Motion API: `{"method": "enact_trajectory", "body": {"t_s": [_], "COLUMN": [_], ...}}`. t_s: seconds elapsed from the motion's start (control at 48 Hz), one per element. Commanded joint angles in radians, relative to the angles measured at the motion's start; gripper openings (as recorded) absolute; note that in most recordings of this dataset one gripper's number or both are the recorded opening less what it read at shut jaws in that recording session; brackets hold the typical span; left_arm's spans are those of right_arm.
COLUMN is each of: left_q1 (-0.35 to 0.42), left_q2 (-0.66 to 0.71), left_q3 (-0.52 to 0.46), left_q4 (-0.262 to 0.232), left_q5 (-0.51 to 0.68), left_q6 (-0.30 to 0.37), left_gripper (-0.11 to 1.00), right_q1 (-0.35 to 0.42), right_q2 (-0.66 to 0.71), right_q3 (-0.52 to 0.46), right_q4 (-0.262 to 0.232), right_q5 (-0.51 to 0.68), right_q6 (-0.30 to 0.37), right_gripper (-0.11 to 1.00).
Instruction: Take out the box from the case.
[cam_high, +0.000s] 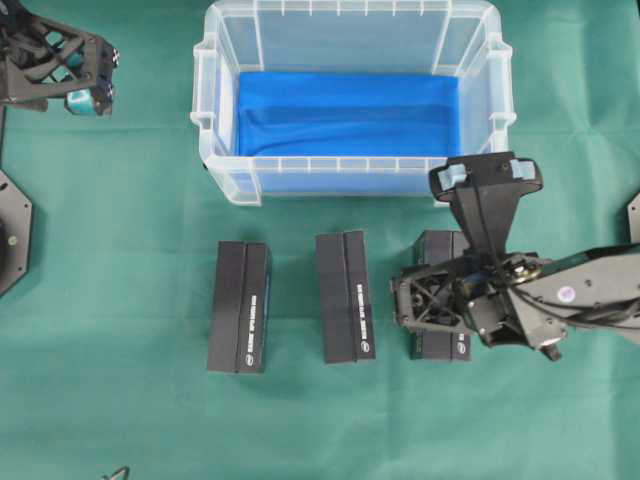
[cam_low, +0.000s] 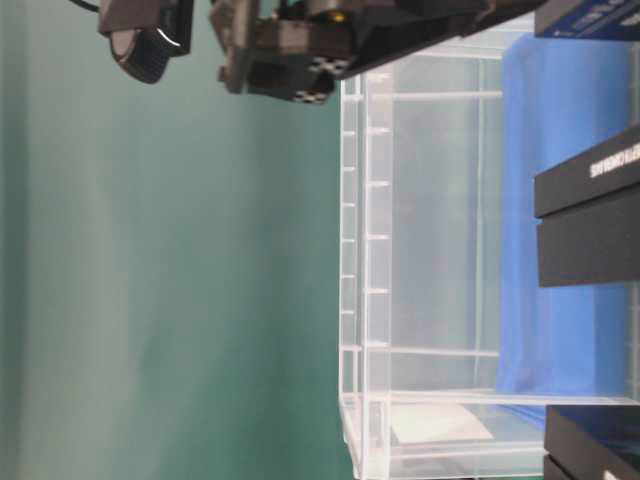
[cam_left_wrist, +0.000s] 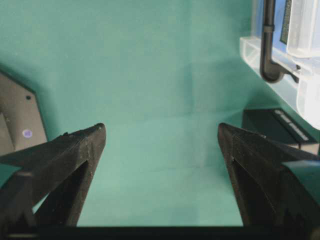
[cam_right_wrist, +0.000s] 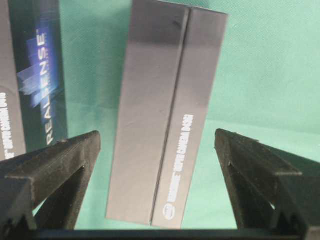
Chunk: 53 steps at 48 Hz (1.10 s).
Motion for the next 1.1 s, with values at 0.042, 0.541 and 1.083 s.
{"method": "enact_trajectory", "body": {"t_s": [0.042, 0.541, 1.083], "left_q1": [-0.003, -0.003, -0.003], "left_q2": [-0.006, -0.002, -0.003], "left_q3": [-0.014, -0.018, -0.018], "left_q4": [-0.002, 0.0, -0.002], "left_q5": [-0.003, -0.011, -0.012], "left_q6": [0.0, -0.002, -0.005], "left_gripper": [0.96, 0.96, 0.96], "right_q1": [-0.002, -0.003, 0.0], "right_q2": [-0.037, -0.11, -0.126], "right_q3": [-0.035, -0.259, -0.296], "right_q4": [0.0, -0.006, -0.008], "right_q5": [0.009, 0.293, 0.365], "right_q6": [-0.002, -0.097, -0.123], "right_gripper": [0.92, 0.92, 0.92]}}
